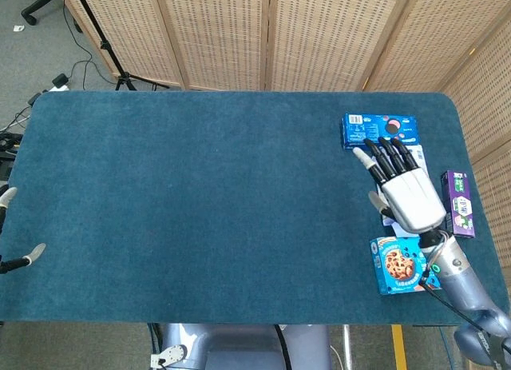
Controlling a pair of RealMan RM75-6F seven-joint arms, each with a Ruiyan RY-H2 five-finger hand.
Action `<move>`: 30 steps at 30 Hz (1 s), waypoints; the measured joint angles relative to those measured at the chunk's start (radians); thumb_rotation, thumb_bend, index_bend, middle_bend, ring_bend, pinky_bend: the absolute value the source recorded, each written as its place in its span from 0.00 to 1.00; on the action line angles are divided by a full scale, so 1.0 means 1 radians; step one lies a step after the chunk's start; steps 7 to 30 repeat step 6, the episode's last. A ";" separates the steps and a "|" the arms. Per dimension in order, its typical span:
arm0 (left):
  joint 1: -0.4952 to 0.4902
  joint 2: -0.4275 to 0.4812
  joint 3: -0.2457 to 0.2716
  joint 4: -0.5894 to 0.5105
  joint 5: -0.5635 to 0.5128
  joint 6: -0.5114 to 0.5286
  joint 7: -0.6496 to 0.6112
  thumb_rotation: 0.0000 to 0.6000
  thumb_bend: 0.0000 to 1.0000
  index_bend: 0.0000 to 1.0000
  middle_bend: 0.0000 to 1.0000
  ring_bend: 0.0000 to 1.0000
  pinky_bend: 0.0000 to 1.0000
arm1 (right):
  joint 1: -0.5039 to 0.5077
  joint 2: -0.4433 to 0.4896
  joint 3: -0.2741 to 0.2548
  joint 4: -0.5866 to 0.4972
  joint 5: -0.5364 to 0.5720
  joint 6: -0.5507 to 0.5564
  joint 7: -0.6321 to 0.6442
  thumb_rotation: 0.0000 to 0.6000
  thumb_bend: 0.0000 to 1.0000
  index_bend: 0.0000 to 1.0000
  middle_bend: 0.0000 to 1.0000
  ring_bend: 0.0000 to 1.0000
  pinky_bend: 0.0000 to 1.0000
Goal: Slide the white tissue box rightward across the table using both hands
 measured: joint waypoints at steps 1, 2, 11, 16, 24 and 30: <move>0.009 -0.008 0.007 0.015 0.010 0.014 -0.003 1.00 0.18 0.00 0.00 0.00 0.00 | -0.035 0.000 -0.009 -0.011 0.004 0.022 0.009 1.00 0.00 0.00 0.00 0.00 0.00; 0.016 -0.015 0.012 0.028 0.018 0.025 -0.005 1.00 0.18 0.00 0.00 0.00 0.00 | -0.064 0.000 -0.018 -0.019 0.006 0.039 0.014 1.00 0.00 0.00 0.00 0.00 0.00; 0.042 -0.041 0.032 0.069 0.044 0.060 -0.015 1.00 0.18 0.00 0.00 0.00 0.00 | -0.181 -0.010 -0.056 -0.035 0.006 0.115 0.037 1.00 0.00 0.00 0.00 0.00 0.00; 0.042 -0.041 0.032 0.069 0.044 0.060 -0.015 1.00 0.18 0.00 0.00 0.00 0.00 | -0.181 -0.010 -0.056 -0.035 0.006 0.115 0.037 1.00 0.00 0.00 0.00 0.00 0.00; 0.042 -0.041 0.032 0.069 0.044 0.060 -0.015 1.00 0.18 0.00 0.00 0.00 0.00 | -0.181 -0.010 -0.056 -0.035 0.006 0.115 0.037 1.00 0.00 0.00 0.00 0.00 0.00; 0.042 -0.041 0.032 0.069 0.044 0.060 -0.015 1.00 0.18 0.00 0.00 0.00 0.00 | -0.181 -0.010 -0.056 -0.035 0.006 0.115 0.037 1.00 0.00 0.00 0.00 0.00 0.00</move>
